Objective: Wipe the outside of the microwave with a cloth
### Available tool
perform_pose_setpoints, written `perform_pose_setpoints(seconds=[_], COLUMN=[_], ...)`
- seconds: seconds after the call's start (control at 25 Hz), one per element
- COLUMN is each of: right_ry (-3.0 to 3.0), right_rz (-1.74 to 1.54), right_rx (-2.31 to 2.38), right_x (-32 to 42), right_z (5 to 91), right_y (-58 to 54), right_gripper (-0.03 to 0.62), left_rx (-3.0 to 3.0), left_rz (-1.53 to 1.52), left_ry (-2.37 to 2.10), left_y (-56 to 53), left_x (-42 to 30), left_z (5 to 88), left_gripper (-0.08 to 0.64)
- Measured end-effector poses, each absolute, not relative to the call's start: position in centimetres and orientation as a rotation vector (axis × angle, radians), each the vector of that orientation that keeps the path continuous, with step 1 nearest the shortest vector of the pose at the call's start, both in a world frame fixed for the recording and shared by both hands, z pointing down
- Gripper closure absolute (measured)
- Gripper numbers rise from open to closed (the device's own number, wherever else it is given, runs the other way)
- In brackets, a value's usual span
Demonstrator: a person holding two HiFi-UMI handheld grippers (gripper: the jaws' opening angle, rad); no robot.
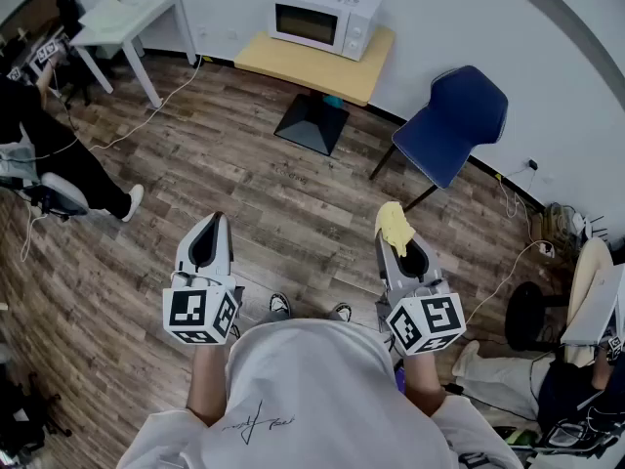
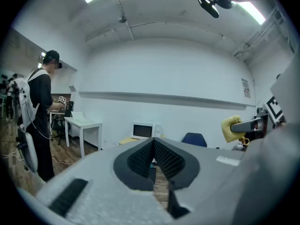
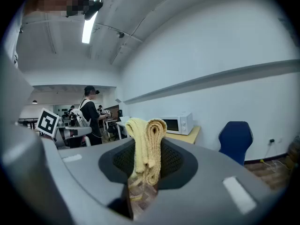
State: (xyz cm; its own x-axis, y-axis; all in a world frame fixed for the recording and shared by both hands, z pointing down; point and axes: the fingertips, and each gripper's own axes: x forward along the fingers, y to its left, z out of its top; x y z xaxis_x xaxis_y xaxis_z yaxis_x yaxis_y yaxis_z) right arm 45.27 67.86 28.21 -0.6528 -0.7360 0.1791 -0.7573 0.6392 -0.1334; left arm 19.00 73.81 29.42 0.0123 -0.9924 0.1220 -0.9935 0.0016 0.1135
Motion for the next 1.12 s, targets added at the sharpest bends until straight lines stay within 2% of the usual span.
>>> perform_pose_setpoints(seconds=[0.44, 0.68, 1.12], right_ry=[-2.672, -2.714, -2.691], right_rz=[0.298, 0.427, 0.445], right_rx=[1.304, 1.317, 1.301], right_x=[40.2, 37.4, 33.5], right_z=[29.4, 29.5, 31.2], right_y=[64.1, 63.4, 57.9], right_gripper=[0.480, 0.476, 0.471], left_rx=[2.173, 2.193, 2.193], left_rz=[-0.013, -0.008, 0.007], left_ry=[-2.015, -1.975, -1.914], left_y=[70.7, 69.3, 64.7], left_x=[15.0, 12.6, 11.1], left_z=[29.4, 29.8, 31.6], left_gripper=[0.566, 0.566, 0.566])
